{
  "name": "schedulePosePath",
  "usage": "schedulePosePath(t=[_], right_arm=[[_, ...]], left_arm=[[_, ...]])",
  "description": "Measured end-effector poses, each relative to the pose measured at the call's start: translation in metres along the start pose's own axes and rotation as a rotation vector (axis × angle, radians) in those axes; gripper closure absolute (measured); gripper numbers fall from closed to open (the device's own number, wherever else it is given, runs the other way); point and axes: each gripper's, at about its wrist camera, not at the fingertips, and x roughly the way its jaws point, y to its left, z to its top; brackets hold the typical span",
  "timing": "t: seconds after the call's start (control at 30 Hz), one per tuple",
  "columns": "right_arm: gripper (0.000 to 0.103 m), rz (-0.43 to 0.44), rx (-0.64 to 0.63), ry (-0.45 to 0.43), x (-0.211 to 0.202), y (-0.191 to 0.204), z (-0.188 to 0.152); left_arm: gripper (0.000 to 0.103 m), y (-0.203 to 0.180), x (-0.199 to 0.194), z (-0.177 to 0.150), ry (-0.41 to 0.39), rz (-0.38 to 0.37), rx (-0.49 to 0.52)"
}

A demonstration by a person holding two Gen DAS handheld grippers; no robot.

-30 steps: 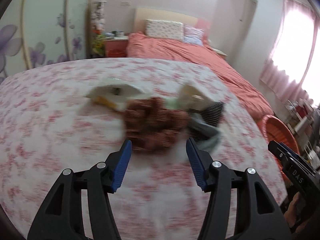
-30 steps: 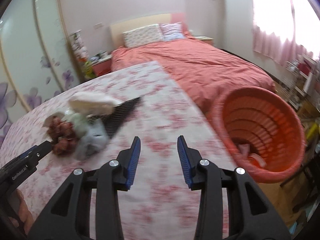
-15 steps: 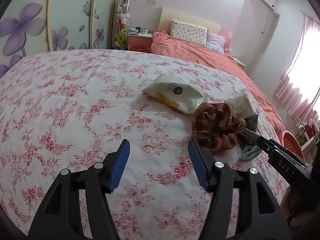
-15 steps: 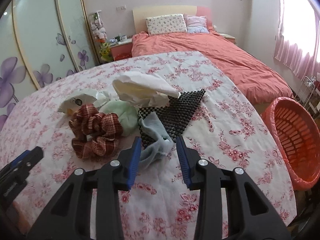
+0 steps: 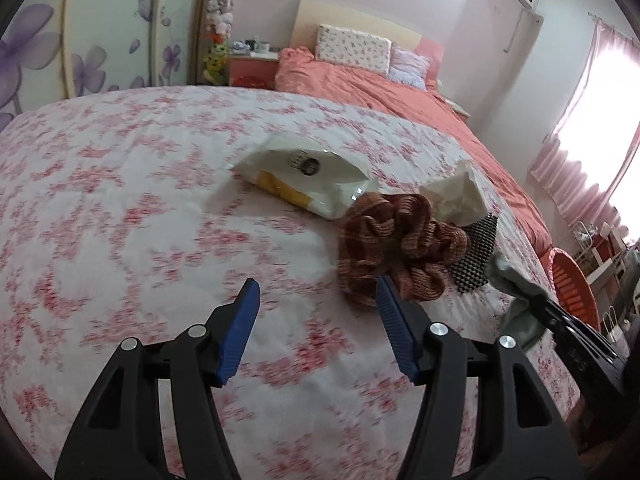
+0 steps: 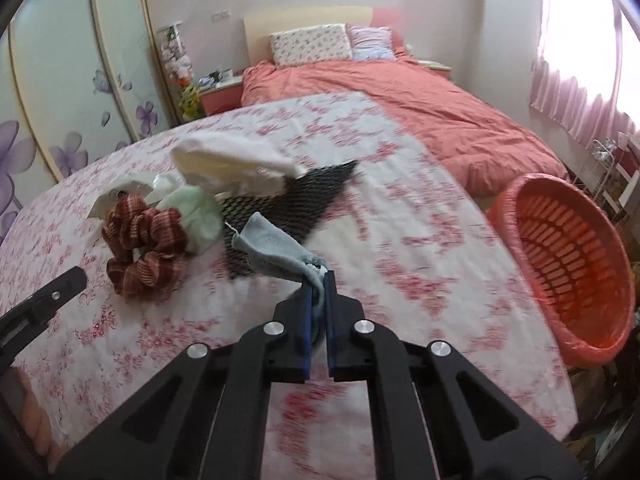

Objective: Collect trash
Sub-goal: 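Grasp the grey cloth with the right tool while the left tool grasps the brown plaid bow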

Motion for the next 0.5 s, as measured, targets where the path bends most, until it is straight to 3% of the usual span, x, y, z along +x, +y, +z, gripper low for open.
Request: schedulePosePath(t=[0.33, 0.5], right_arm=[[0.097, -0.024, 0.044, -0.018, -0.014, -0.036, -0.008], [0.097, -0.027, 0.063, -0.019, -0.017, -0.045, -0.012]], left_arm=[[0.043, -0.02, 0.027, 0.006, 0.041, -0.016, 0.008], [0.058, -0.028, 0.036, 0.009, 0.054, -0.004, 0.015]])
